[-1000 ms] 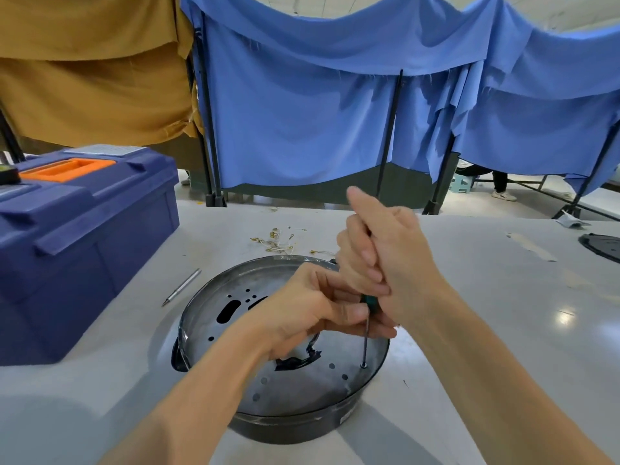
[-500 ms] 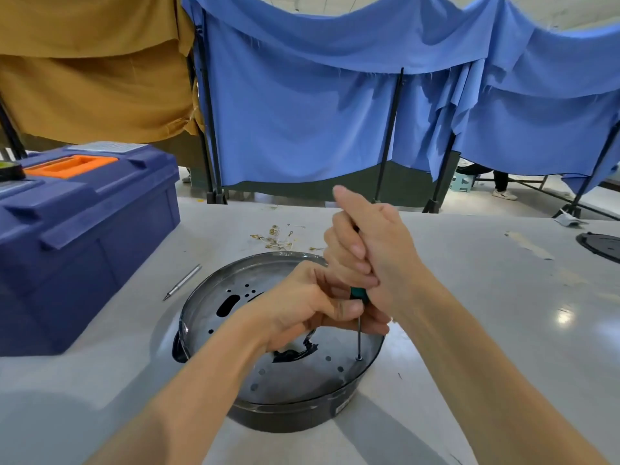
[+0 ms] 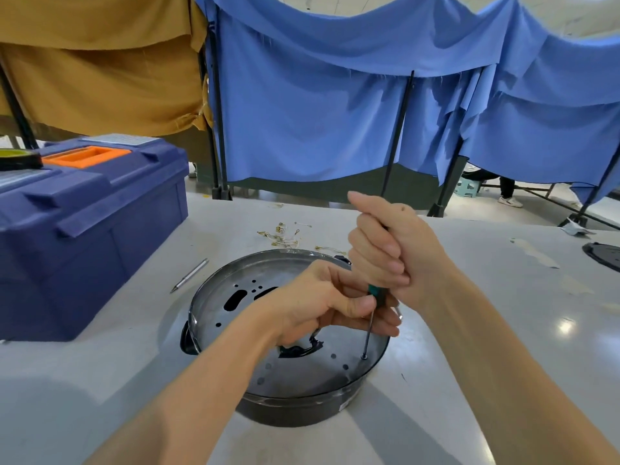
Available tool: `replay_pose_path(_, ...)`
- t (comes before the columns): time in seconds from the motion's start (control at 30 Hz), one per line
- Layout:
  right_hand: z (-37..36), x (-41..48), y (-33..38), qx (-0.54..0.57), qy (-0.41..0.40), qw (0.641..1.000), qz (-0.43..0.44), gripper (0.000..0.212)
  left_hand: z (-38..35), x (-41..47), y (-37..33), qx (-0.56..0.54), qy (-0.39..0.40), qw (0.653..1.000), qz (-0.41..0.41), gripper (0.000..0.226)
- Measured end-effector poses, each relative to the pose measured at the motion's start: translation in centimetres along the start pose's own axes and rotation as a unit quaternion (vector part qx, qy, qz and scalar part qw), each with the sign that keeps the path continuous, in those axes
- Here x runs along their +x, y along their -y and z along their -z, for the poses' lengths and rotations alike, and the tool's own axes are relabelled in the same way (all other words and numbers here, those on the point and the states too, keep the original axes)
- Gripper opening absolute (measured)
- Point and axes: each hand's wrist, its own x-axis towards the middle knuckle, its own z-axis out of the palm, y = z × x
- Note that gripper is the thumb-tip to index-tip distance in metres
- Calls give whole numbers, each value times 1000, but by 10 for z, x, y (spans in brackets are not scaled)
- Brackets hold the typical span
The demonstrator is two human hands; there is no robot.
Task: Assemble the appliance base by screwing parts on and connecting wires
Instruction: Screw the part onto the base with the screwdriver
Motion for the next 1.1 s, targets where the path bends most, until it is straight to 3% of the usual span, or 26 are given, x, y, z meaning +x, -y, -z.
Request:
replay_pose_path(0.1,-9,-1,-12,-23,-178,979,95,70,1,0,-1,-9,-18,1000,2,20)
replay_pose_path(0.17,-15,-6,-19,-57,-314,932,171,72,-3,3,0,1,-17,1000,5,21)
replay_pose_path(0.23,-22,-12,-26,-100,-374,896,217,73,-7,5,-1,31,-5,999,11,19)
replay_pose_path(0.3,-20,-15,-24,-119,-330,916,196,70,-6,2,-1,34,-1,999,14,18)
replay_pose_path(0.4,-6,-6,1,-98,-126,987,31,66,-2,-2,-2,7,-7,1000,11,17)
replay_pose_path(0.5,-3,-1,4,-27,-22,999,-20,67,-1,-4,-2,1,6,1000,11,16)
replay_pose_path(0.57,-7,2,-4,-11,-42,999,18,69,0,-4,-2,-17,8,1000,9,18)
replay_pose_path(0.63,-14,2,-14,-46,-144,985,86,71,-1,-4,-3,-26,-7,1000,3,20)
replay_pose_path(0.7,-22,0,-22,-106,-269,945,153,73,-2,-2,-2,-12,-9,1000,-3,20)
replay_pose_path(0.77,-25,-2,-27,-138,-330,916,181,74,-4,-1,-2,2,-5,1000,-1,18)
replay_pose_path(0.83,-18,-2,-20,-112,-257,951,134,70,-3,-2,-2,1,-7,1000,-1,16)
replay_pose_path(0.9,-5,0,-2,-88,-101,990,34,67,-2,-4,-3,-1,-3,1000,0,16)
replay_pose_path(0.97,3,1,6,-67,-5,998,-8,66,-2,-3,-3,7,9,1000,2,17)
replay_pose_path(1.03,0,2,1,-13,4,1000,5,67,0,-3,-2,5,18,1000,-2,17)
replay_pose_path(1.1,-6,3,-8,-17,-83,995,58,68,3,-4,-1,-10,15,1000,-7,20)
